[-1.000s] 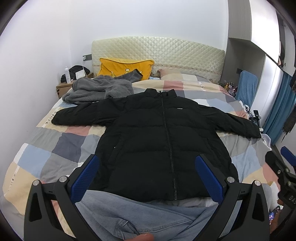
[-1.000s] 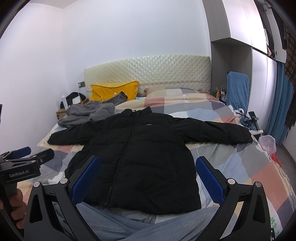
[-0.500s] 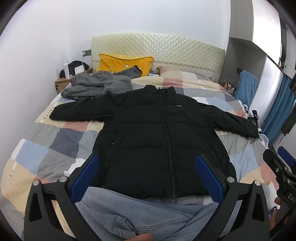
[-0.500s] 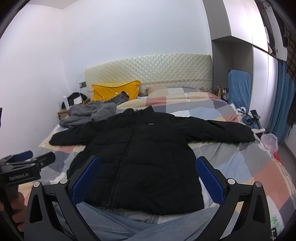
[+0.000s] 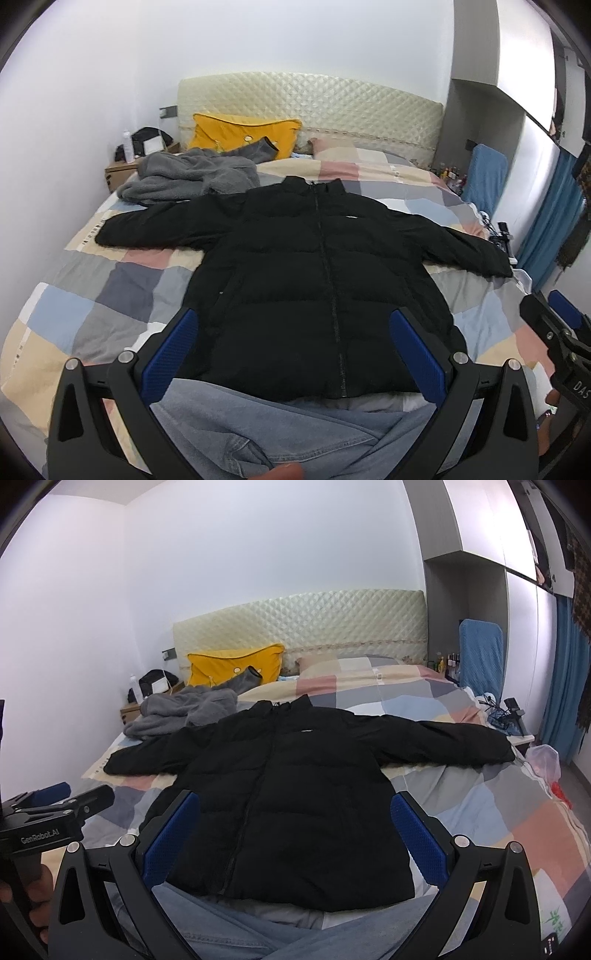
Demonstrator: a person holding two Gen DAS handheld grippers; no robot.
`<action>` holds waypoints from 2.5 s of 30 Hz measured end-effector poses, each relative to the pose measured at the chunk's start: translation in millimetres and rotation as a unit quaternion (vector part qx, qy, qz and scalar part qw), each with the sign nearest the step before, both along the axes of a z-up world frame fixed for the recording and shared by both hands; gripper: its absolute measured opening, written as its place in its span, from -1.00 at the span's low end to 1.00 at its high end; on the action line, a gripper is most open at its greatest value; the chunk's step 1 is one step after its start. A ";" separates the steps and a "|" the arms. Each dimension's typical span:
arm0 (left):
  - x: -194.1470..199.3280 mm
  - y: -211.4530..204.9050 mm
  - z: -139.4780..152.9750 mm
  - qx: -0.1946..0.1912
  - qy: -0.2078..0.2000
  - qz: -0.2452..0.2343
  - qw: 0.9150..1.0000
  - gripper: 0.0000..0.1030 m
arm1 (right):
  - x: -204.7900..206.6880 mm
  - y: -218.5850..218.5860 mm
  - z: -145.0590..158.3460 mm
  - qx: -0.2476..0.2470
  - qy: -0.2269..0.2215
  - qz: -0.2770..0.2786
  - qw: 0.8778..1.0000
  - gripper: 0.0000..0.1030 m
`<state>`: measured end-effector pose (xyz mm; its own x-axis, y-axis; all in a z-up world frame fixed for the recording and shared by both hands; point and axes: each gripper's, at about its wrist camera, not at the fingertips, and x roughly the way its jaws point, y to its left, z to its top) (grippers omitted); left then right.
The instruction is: Fold large clothes
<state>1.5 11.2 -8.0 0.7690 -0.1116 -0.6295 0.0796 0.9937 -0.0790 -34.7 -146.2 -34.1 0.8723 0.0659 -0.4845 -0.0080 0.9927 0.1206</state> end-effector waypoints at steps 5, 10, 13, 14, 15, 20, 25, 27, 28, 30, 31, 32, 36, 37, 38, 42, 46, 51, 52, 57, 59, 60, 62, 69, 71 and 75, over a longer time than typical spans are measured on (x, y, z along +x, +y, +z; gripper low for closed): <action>3.6 -2.8 -2.1 -0.004 0.004 -0.005 1.000 1.00 | 5.0 0.1 -1.2 -0.007 0.007 0.005 1.000 1.00; 9.4 -9.2 -4.4 -0.015 0.011 -0.016 1.000 1.00 | 8.0 0.1 1.0 -0.022 0.000 0.019 1.000 1.00; 13.1 -11.8 -3.8 -0.017 0.012 -0.020 1.000 1.00 | 10.0 -3.1 2.5 -0.022 -0.001 0.018 1.000 1.00; 14.2 -13.0 -3.3 -0.018 0.012 -0.021 1.000 1.00 | 10.7 -4.4 3.4 -0.020 0.000 0.017 1.000 1.00; 15.5 -14.5 -2.7 -0.019 0.012 -0.023 0.999 1.00 | 11.5 -6.4 5.0 -0.018 -0.001 0.018 1.000 1.00; 22.6 -24.1 3.7 -0.020 0.008 -0.029 0.999 1.00 | 14.9 -14.3 11.0 -0.020 -0.004 0.011 1.000 1.00; 28.5 -31.4 10.8 -0.022 0.010 -0.033 0.999 1.00 | 17.1 -22.5 16.6 -0.019 -0.006 0.008 1.000 1.00; 30.0 -35.0 12.4 -0.020 0.009 -0.033 0.999 1.00 | 18.3 -27.6 17.9 -0.017 -0.006 0.008 1.000 1.00; 31.7 -37.2 13.8 -0.022 0.009 -0.036 0.999 1.00 | 17.9 -31.6 18.7 -0.014 -0.008 0.010 1.000 1.00; 34.9 -39.8 16.8 -0.031 0.006 -0.042 0.999 1.00 | 17.8 -38.2 19.8 -0.013 -0.014 0.008 1.000 1.00; 36.2 -40.2 17.9 -0.036 0.006 -0.043 0.998 1.00 | 18.0 -41.0 20.5 -0.013 -0.016 0.003 1.000 1.00; 38.1 -41.3 18.4 -0.041 0.005 -0.046 0.998 1.00 | 18.2 -46.8 21.7 -0.011 -0.018 -0.002 1.000 1.00; 46.3 -48.4 19.3 -0.039 0.002 -0.065 0.997 1.00 | 15.7 -64.8 26.2 -0.008 -0.034 -0.012 0.999 1.00; 48.3 -49.1 20.0 -0.038 0.000 -0.065 0.997 1.00 | 16.0 -70.0 26.4 -0.008 -0.034 -0.013 0.999 1.00; 51.0 -49.8 21.2 -0.040 -0.003 -0.066 0.997 1.00 | 17.0 -73.6 27.2 -0.008 -0.033 -0.014 0.999 1.00; 61.5 -54.3 27.5 -0.049 -0.010 -0.074 0.996 1.00 | 20.3 -86.0 28.0 -0.016 -0.035 -0.019 0.999 1.00; 72.6 -61.8 34.0 -0.054 -0.019 -0.084 0.995 1.00 | 24.4 -100.0 30.2 -0.005 -0.047 -0.023 0.999 1.00; 89.3 -76.7 46.5 -0.059 -0.041 -0.098 0.993 1.00 | 38.2 -116.7 37.4 -0.003 -0.074 -0.050 0.996 1.00; 95.2 -81.2 49.7 -0.057 -0.046 -0.102 0.992 1.00 | 43.8 -120.5 38.3 -0.007 -0.077 -0.061 0.995 1.00; 128.5 -99.9 38.4 -0.008 -0.066 -0.089 0.994 1.00 | 66.0 -140.0 35.7 -0.022 -0.084 -0.076 0.993 1.00; 140.8 -101.7 27.9 0.000 -0.066 -0.087 0.994 1.00 | 72.6 -153.9 35.6 -0.012 -0.092 -0.098 0.991 1.00; 146.0 -102.5 20.6 0.005 -0.078 -0.086 0.993 1.00 | 75.9 -165.2 37.1 0.000 -0.101 -0.120 0.988 1.00; 160.9 -101.3 -2.4 0.003 -0.084 -0.086 0.993 1.00 | 80.9 -181.4 41.7 0.007 -0.121 -0.139 0.983 1.00; 185.8 -91.5 -57.0 -0.015 -0.050 -0.078 0.996 1.00 | 103.2 -241.0 36.7 0.014 -0.147 -0.191 0.970 1.00; 179.4 -88.3 -67.0 -0.027 -0.046 -0.092 0.994 1.00 | 107.6 -263.3 28.3 0.022 -0.157 -0.189 0.969 1.00; 173.5 -86.4 -86.6 -0.026 -0.035 -0.096 0.994 1.00 | 129.7 -311.3 6.5 0.031 -0.115 -0.177 0.977 1.00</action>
